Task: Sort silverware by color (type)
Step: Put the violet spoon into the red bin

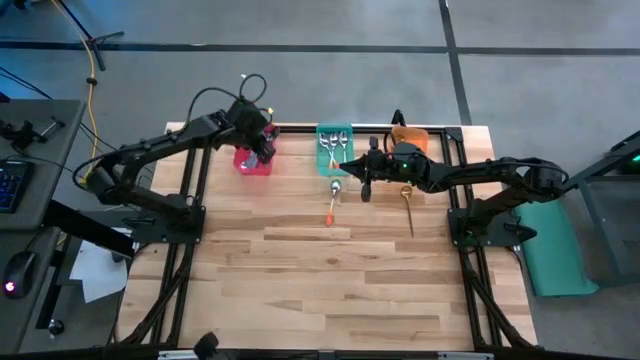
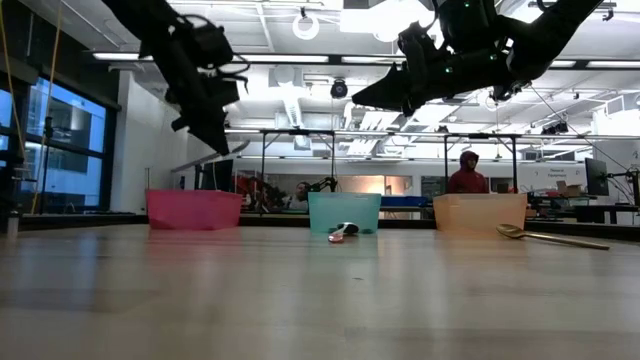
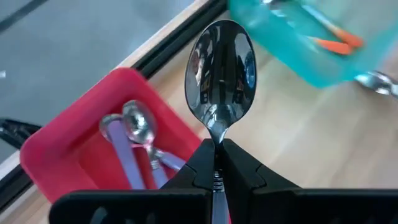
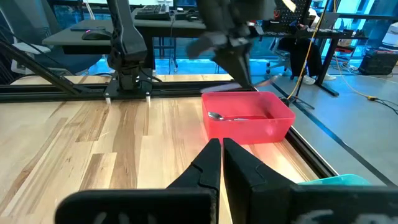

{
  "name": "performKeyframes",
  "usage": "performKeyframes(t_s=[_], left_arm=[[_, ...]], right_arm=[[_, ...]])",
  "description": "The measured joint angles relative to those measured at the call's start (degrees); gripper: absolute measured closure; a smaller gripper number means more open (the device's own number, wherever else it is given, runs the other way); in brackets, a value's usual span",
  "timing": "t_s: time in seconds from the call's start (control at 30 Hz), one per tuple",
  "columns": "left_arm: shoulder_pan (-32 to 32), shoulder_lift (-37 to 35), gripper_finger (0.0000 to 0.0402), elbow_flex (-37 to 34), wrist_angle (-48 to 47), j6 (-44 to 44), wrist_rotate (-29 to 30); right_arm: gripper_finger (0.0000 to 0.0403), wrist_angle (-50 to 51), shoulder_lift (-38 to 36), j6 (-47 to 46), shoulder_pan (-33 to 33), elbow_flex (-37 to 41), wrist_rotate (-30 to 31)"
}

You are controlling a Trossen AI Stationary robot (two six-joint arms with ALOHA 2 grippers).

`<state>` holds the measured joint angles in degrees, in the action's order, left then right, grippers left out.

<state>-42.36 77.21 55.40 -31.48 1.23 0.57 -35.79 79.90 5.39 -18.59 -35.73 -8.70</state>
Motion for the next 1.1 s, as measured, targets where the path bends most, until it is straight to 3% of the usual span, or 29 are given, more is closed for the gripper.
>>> performKeyframes(t_s=[0.47,0.8,1.1], left_arm=[[-8.40,12.09,0.0397,-0.02,3.06,-1.20,-1.30],[-8.69,14.48,0.0396,-0.35,6.60,-2.19,-1.32],[-10.61,14.75,0.0364,-0.35,6.52,-1.92,0.11]], right_arm=[[0.0402,0.04,0.00,0.00,0.00,0.00,0.00],[0.0402,1.20,0.00,0.00,0.00,0.00,-0.01],[0.0402,1.38,0.00,0.00,0.00,0.00,0.00]])
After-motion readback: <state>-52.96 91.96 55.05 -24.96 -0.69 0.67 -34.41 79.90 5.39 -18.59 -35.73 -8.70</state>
